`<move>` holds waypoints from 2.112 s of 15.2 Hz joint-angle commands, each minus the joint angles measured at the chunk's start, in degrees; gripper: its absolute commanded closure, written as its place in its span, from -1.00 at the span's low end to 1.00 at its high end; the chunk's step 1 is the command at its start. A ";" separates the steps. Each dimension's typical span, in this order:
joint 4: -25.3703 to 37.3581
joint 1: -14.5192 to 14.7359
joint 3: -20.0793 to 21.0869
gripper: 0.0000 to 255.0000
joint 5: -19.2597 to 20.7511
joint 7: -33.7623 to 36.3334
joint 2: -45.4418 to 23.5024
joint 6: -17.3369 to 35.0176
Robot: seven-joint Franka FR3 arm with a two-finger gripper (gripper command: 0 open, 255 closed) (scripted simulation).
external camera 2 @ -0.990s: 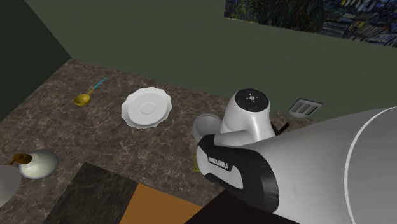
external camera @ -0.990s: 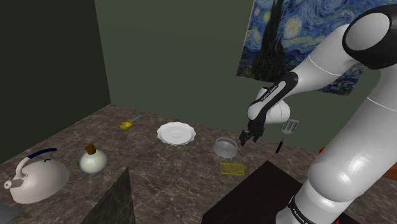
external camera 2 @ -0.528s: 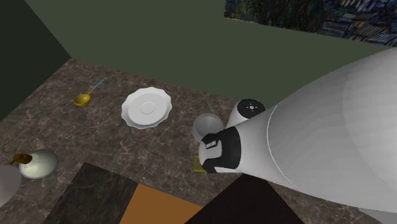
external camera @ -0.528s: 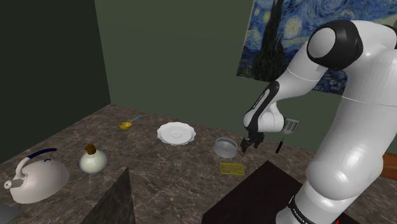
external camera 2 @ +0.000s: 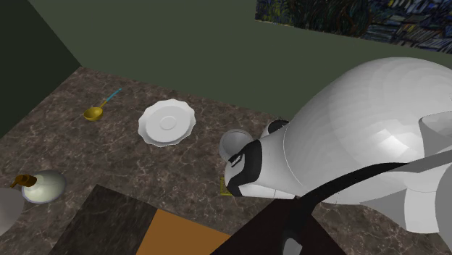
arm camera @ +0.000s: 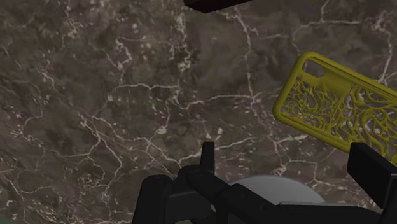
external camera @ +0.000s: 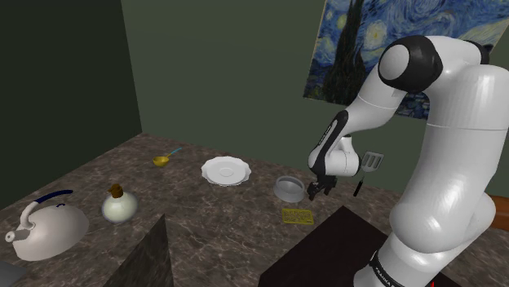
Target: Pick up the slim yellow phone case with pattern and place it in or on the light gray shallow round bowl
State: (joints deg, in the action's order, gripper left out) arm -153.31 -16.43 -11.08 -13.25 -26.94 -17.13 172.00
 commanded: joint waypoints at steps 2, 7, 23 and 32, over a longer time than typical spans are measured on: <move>0.00 -0.11 0.09 -1.00 -0.07 -0.08 -0.08 0.09; 0.01 -0.09 0.08 1.00 -0.06 -0.07 -0.07 0.07; 30.44 -28.25 25.06 -1.00 9.82 -57.31 -20.91 -36.19; 29.59 -27.42 24.68 -1.00 10.12 -57.10 -24.47 -31.73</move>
State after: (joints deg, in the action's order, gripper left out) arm -123.42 -44.06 13.62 -3.12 -84.08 -40.45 139.94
